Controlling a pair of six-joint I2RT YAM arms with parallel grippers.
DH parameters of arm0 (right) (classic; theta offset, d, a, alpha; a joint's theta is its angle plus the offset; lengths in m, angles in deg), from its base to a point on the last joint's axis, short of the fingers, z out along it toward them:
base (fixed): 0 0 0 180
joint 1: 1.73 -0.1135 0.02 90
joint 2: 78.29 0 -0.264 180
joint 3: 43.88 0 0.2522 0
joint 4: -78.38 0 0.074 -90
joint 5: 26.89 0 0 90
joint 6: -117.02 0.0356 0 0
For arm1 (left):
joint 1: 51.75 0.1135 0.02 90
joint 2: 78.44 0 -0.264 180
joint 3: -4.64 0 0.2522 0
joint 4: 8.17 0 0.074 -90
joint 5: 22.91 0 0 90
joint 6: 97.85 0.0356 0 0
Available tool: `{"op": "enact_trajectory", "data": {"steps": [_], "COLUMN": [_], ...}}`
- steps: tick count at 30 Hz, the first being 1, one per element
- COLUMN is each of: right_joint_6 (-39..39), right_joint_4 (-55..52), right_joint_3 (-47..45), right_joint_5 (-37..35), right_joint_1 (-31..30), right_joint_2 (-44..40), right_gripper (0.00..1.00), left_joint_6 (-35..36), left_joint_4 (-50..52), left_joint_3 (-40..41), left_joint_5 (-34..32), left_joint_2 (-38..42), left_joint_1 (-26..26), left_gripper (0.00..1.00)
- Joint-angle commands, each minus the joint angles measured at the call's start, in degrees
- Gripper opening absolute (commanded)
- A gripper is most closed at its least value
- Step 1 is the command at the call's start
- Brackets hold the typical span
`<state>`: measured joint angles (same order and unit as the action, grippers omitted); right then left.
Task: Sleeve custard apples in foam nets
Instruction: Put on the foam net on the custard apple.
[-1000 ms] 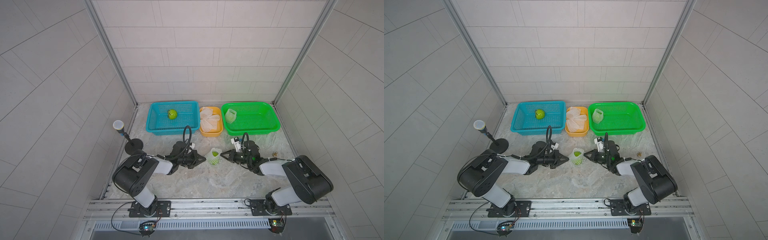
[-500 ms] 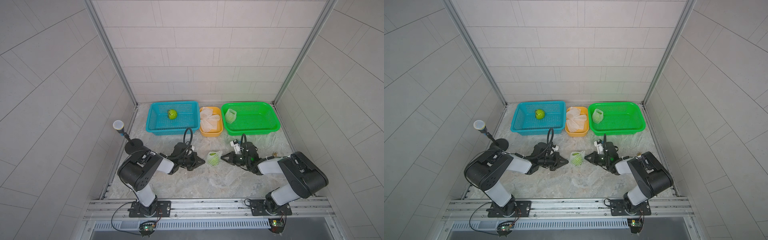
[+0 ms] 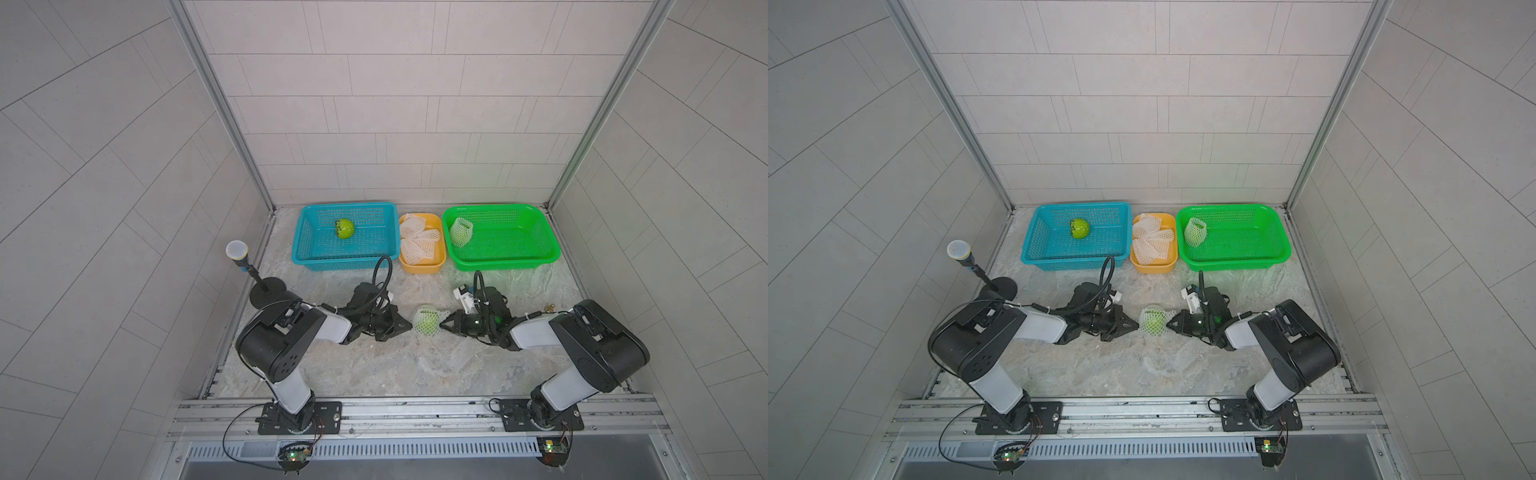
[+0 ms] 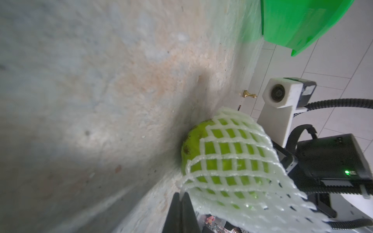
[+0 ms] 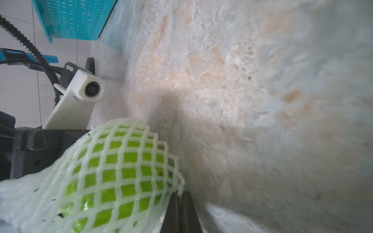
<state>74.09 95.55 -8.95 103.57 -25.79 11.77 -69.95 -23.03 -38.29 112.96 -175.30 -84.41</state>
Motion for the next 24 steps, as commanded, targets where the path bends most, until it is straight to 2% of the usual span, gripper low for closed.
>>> {"op": "enact_trajectory", "data": {"steps": [1, 8, 24], "right_joint_6": [-1.11, -6.55, 0.03], "right_joint_4": [-0.37, -9.41, -2.45], "right_joint_3": [0.67, 2.69, 3.12], "right_joint_5": [-2.1, -7.77, -10.15], "right_joint_1": [-0.55, -2.61, -2.31], "right_joint_2": [0.47, -1.48, -1.58], "right_gripper": [0.0, 0.0, 0.0], "left_joint_6": [5.11, 7.35, 3.95], "left_joint_4": [7.62, 11.22, 7.04], "left_joint_3": [-1.73, -2.73, -2.99], "left_joint_5": [-1.31, -2.42, -5.19], "left_joint_2": [1.32, 1.81, 4.63], "left_joint_1": [-0.43, -0.69, -0.63], "left_gripper": [0.01, 0.01, 0.04]}}
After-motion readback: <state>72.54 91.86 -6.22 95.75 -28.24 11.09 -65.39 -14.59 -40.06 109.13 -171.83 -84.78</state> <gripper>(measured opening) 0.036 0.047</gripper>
